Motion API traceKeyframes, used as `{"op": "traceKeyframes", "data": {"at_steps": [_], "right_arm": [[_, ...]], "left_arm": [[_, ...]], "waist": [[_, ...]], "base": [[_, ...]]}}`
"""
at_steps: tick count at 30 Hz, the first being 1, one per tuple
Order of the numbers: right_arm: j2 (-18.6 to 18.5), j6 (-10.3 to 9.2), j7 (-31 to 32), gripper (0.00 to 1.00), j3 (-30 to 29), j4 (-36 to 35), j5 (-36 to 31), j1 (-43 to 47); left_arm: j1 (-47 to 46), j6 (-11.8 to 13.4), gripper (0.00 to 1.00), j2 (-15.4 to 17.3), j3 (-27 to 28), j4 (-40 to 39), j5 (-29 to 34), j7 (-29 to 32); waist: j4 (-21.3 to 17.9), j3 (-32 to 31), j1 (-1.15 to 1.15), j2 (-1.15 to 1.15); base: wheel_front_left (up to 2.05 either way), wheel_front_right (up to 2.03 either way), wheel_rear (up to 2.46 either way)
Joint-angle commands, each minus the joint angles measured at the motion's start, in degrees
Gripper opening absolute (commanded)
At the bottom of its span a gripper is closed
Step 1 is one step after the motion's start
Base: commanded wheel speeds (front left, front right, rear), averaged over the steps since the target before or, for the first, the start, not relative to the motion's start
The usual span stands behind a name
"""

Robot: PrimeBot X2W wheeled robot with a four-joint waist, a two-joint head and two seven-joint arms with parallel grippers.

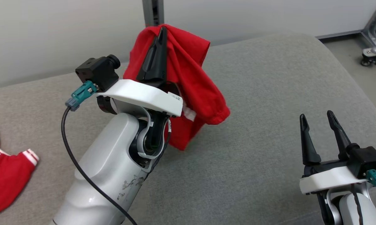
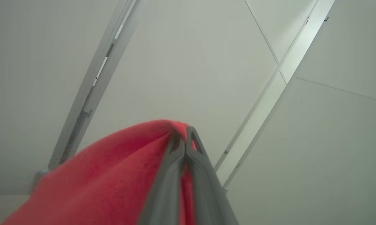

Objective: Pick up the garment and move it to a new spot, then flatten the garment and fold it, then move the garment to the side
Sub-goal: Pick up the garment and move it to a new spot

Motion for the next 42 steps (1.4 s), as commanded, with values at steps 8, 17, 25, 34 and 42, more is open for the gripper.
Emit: {"op": "traceKeyframes", "data": {"at_steps": [8, 17, 25, 34, 42], "right_arm": [[0.38, 0.11, -0.32, 1.00, 1.45, 0.34, 1.44, -1.79], [0.38, 0.11, -0.32, 1.00, 3.32, 0.53, 3.49, -2.78], [0.35, 0.11, -0.32, 1.00, 3.13, 0.70, 3.33, -3.03], [0.32, 0.11, -0.32, 1.00, 2.73, -0.03, 1.42, -1.82], [0.28, 0.11, -0.32, 1.00, 2.76, -0.98, -0.09, 0.95]], "left_arm": [[0.68, 3.94, 0.00, 0.34, -6.02, 3.41, -2.08, -0.19], [-1.40, 5.08, 0.91, 0.33, -13.12, 17.71, -2.35, -0.19], [-3.03, 3.17, 1.00, 0.27, -11.80, 19.21, 0.52, -0.19], [0.37, 2.41, 1.00, 0.29, -4.74, 13.30, 13.86, -0.19], [11.15, 1.24, 1.00, 0.29, 4.28, 5.51, 29.07, -0.19]], "waist": [[-8.63, 5.20, 0.00, 0.00], [-10.68, 6.73, 0.00, 0.00], [-8.09, 6.43, 0.00, 0.00], [-1.25, 2.26, 0.00, 0.00], [4.50, -1.89, 0.00, 0.00]], "base": [[0.00, 0.00, 0.00], [0.00, 0.00, 0.00], [0.00, 0.00, 0.00], [0.00, 0.00, 0.00], [0.00, 0.00, 0.00]]}}
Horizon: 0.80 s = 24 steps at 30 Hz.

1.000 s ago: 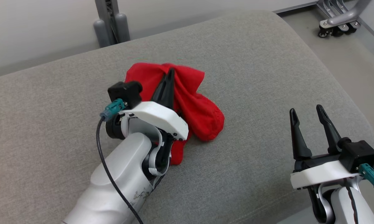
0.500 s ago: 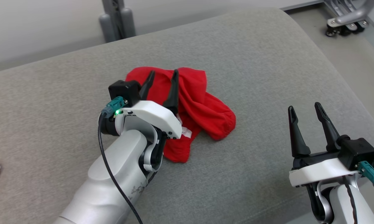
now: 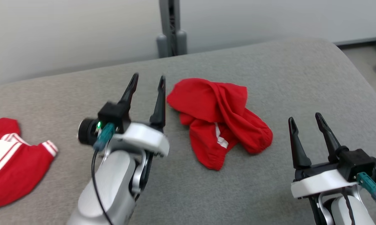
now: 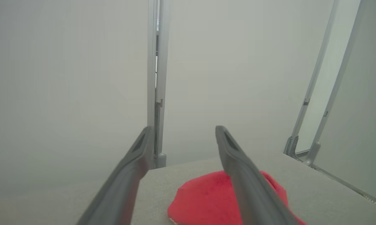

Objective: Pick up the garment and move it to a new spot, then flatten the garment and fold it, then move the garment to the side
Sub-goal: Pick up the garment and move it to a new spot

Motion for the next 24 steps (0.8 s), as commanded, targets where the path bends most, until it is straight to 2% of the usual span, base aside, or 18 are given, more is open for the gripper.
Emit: {"op": "traceKeyframes", "data": {"at_steps": [1, 5, 8, 11, 17, 24], "right_arm": [[-0.38, 0.11, -0.32, 1.00, 0.06, -0.41, -0.40, 1.07], [-0.64, 0.11, -0.32, 1.00, 0.35, -0.59, -0.25, 2.38], [-0.68, 0.11, -0.32, 1.00, 0.04, -0.52, -0.03, 3.18], [-0.64, 0.11, -0.32, 1.00, 0.01, -0.41, 0.25, 3.53], [-0.59, 0.10, -0.32, 1.00, 0.14, 0.01, 0.85, 4.60], [-0.72, 0.11, -0.31, 1.00, 0.21, 0.41, 1.61, 5.40]], "left_arm": [[3.16, -0.68, 1.00, 0.24, 1.70, -1.20, 1.80, -0.08], [10.80, -1.82, 1.00, 0.68, 5.54, -5.34, 7.99, -0.09], [16.62, -2.88, 1.00, 0.59, 8.58, -7.84, 10.04, -0.09], [19.84, -2.92, 1.00, 0.51, 10.41, -9.24, 11.89, -0.09], [26.45, -3.86, 1.00, 0.20, 14.13, -11.75, 13.28, -0.09], [27.35, -3.21, 1.00, 0.25, 16.39, -14.55, 12.14, -0.09]], "waist": [[2.53, -2.31, 0.00, 0.00], [4.44, -3.41, 0.00, 0.00], [5.51, -4.05, 0.00, 0.00], [5.94, -4.43, 0.00, 0.00], [7.22, -5.07, 0.00, 0.00], [8.13, -5.09, 0.00, 0.00]], "base": [[0.00, 0.00, 0.00], [0.00, 0.00, 0.00], [0.00, 0.00, 0.00], [0.00, 0.00, 0.00], [0.00, 0.00, 0.00], [0.00, 0.00, 0.00]]}}
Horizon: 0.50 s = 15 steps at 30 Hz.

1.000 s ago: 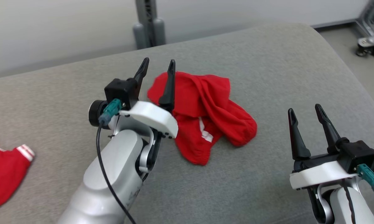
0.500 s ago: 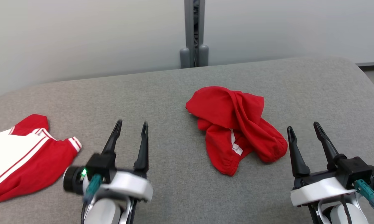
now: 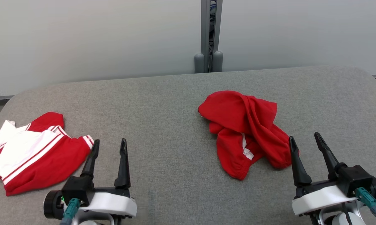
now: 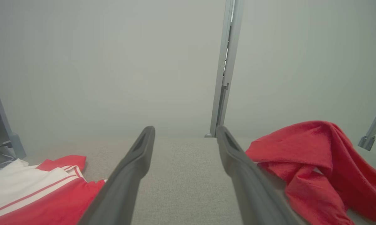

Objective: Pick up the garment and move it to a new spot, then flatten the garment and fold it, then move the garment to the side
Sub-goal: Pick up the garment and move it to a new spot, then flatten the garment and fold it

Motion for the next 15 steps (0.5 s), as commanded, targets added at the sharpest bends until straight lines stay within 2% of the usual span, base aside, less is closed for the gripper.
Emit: {"op": "traceKeyframes", "data": {"at_steps": [1, 7, 11, 15], "right_arm": [[-0.39, 0.11, -0.31, 1.00, 0.16, 0.10, 0.40, 0.60], [-0.37, 0.11, -0.31, 1.00, 0.52, 0.77, 0.76, 0.78], [-0.34, 0.11, -0.31, 1.00, 0.55, 1.11, 0.94, 0.99], [-0.29, 0.11, -0.31, 1.00, 0.72, 1.44, 1.31, 0.78]], "left_arm": [[0.24, 0.55, 1.00, 0.24, 1.09, -0.99, 0.01, -0.09], [1.31, 1.29, 1.00, 0.22, 3.84, -1.51, -0.54, -0.09], [2.53, 0.28, 1.00, 0.21, 4.83, 0.22, -2.69, -0.09], [2.84, -0.40, 1.00, 0.21, 5.67, 1.29, -1.45, -0.09]], "waist": [[0.09, 0.08, 0.00, 0.00], [0.48, 0.29, 0.00, 0.00], [0.83, 0.33, 0.00, 0.00], [0.97, 0.40, 0.00, 0.00]], "base": [[0.00, 0.00, 0.00], [0.00, 0.00, 0.00], [0.00, 0.00, 0.00], [0.00, 0.00, 0.00]]}}
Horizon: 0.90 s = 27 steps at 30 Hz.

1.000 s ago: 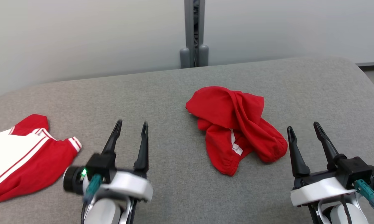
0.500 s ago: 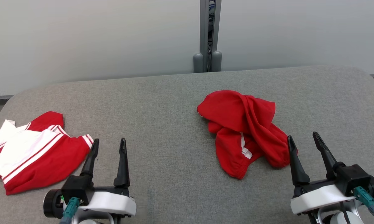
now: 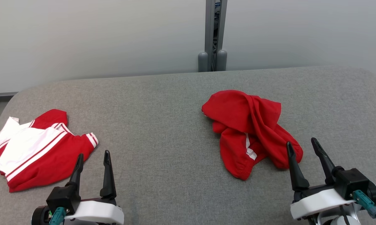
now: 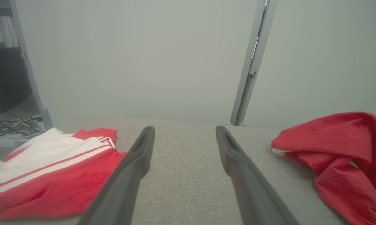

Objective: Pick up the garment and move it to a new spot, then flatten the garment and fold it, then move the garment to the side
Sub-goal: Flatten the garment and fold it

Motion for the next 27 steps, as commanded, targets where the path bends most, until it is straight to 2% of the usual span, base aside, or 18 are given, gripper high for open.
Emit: {"op": "traceKeyframes", "data": {"at_steps": [1, 7, 12, 18, 21, 24, 27], "right_arm": [[-0.25, 0.11, -0.32, 1.00, -0.19, 0.07, 0.57, 0.08], [-0.13, 0.11, -0.32, 1.00, 0.31, 0.87, 2.56, 0.15], [0.04, 0.11, -0.29, 1.00, 4.06, 4.28, 12.85, -1.01], [0.00, 0.11, 1.82, 1.00, 6.99, 10.45, 20.60, -4.18], [-0.01, 0.11, 3.33, 1.00, 6.95, 14.29, 26.07, -6.50], [0.06, 0.12, 6.00, 1.00, 6.52, 17.70, 34.22, -9.34], [0.04, 0.11, 7.09, 1.00, 6.52, 21.19, 37.93, -12.17]], "left_arm": [[0.42, -0.34, 1.00, 0.20, 0.64, 0.11, 0.08, -0.09], [0.38, -0.78, 1.00, 0.20, 0.26, 0.50, 0.23, -0.09], [-0.11, -0.97, 1.00, 0.21, -1.49, 1.15, -0.08, -0.09], [-0.87, -1.11, 1.00, 0.21, -2.71, 1.76, 0.32, -0.09], [-1.90, -1.39, 1.00, 0.20, -3.40, 2.00, 0.61, -0.09], [-2.60, -1.35, 1.00, 0.19, -3.79, 2.28, 0.90, -0.09], [-3.35, -1.43, 1.00, 0.22, -4.33, 2.56, 0.97, -0.09]], "waist": [[0.13, 0.04, 0.00, 0.00], [1.04, 0.12, 0.00, 0.00], [2.13, 0.62, 0.00, 0.00], [3.59, 2.24, 0.00, 0.00], [4.71, 3.65, 0.00, 0.00], [5.78, 5.20, 0.00, 0.00], [7.01, 6.41, 0.00, 0.00]], "base": [[0.00, 0.00, 0.00], [0.00, 0.00, 0.00], [0.00, 0.00, 0.00], [0.00, 0.00, 0.00], [0.00, 0.00, 0.00], [0.00, 0.00, 0.00], [0.00, 0.00, 0.00]]}}
